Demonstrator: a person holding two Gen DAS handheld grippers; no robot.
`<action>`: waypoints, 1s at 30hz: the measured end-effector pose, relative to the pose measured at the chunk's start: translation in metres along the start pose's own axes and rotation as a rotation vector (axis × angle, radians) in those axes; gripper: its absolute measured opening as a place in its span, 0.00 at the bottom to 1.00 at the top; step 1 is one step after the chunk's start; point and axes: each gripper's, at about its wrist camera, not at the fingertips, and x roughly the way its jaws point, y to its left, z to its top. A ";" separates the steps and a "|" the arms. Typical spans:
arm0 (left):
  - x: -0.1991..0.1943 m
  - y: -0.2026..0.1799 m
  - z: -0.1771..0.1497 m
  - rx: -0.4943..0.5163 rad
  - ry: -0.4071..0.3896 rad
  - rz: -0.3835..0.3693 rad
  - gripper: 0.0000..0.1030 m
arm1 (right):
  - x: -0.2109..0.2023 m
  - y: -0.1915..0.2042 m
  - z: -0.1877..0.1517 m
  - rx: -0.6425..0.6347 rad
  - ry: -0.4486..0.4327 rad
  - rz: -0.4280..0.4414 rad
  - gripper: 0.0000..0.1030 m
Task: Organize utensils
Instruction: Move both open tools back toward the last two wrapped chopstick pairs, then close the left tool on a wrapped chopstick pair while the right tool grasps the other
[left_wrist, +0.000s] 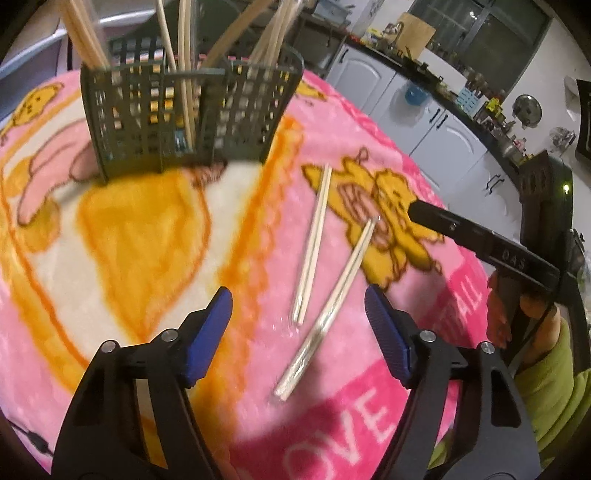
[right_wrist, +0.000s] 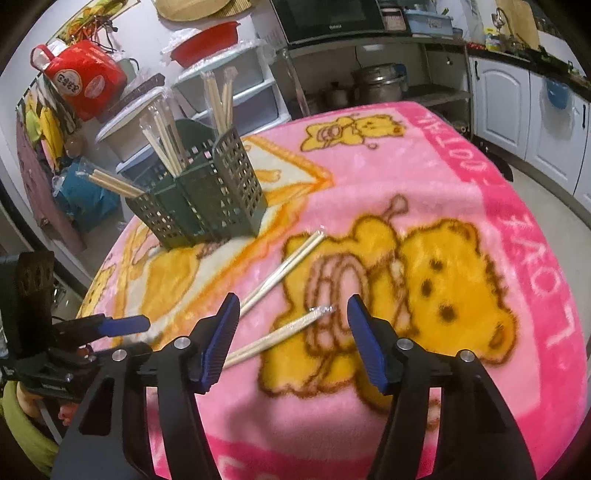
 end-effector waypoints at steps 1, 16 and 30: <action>0.002 0.001 -0.001 -0.004 0.009 -0.003 0.58 | 0.004 -0.002 -0.001 0.008 0.012 0.001 0.53; 0.024 -0.001 -0.011 0.012 0.086 0.002 0.29 | 0.045 -0.019 -0.003 0.121 0.097 0.025 0.45; 0.032 -0.002 -0.006 0.096 0.104 0.047 0.14 | 0.050 -0.023 -0.001 0.108 0.098 -0.049 0.10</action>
